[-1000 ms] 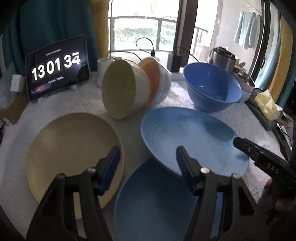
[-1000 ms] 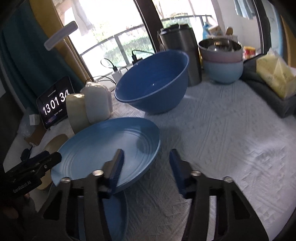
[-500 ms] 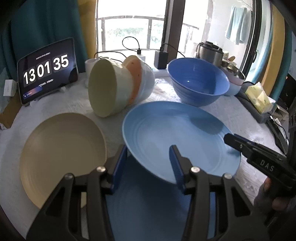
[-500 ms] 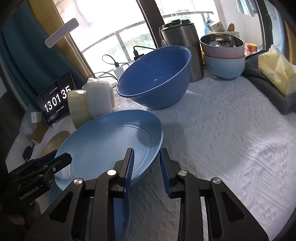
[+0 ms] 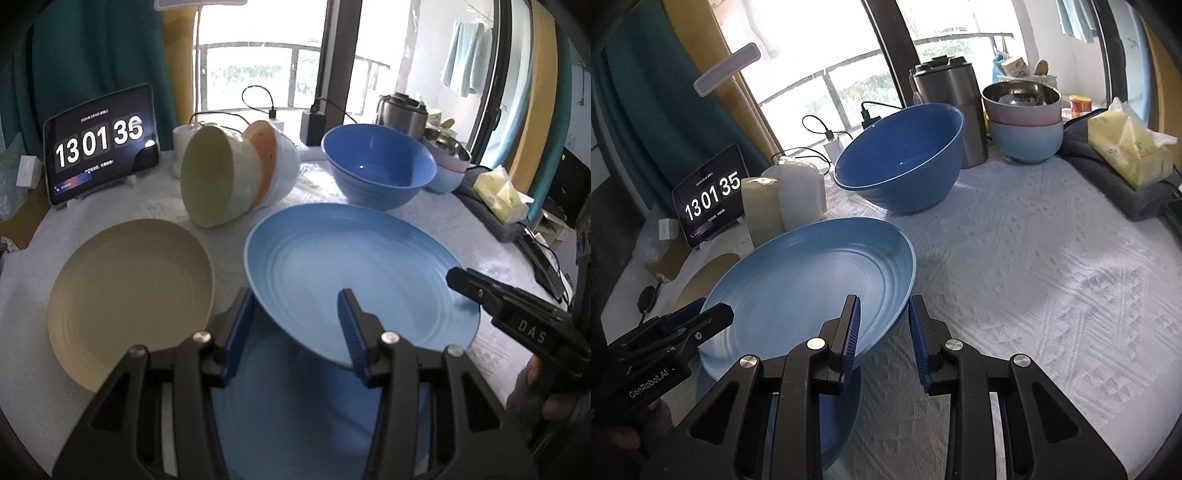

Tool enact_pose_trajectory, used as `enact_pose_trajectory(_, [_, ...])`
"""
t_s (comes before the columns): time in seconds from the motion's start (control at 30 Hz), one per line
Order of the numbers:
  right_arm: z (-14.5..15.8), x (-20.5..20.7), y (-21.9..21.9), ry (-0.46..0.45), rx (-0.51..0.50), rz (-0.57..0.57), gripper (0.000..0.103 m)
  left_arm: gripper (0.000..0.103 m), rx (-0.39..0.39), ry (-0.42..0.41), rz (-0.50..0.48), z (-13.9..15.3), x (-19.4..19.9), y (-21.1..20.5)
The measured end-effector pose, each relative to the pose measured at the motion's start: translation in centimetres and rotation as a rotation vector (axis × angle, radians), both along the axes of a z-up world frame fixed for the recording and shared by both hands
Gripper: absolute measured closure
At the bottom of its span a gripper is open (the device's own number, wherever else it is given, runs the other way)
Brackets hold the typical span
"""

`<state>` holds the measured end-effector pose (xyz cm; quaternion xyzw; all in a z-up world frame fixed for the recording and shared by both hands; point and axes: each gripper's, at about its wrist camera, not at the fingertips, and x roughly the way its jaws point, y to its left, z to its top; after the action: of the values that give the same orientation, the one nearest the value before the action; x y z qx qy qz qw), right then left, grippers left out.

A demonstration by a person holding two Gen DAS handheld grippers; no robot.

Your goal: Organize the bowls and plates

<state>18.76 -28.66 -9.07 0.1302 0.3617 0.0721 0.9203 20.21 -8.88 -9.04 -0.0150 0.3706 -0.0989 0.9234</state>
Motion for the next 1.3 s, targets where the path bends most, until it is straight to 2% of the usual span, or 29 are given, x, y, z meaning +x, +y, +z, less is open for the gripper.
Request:
enact_pose_trajectory(0.87, [1.1,-5.5,2.5,-0.042,-0.051,-0.005,0.074,0.054,-0.036,-0.074,0.0,0.4,-5.7,2.6])
enact_pose_trajectory(1.3, [0.1,-6.6,6.2,-0.026,-0.081,0.042,0.074,0.054,-0.044,-0.071,0.049,-1.0,-7.5,6.2])
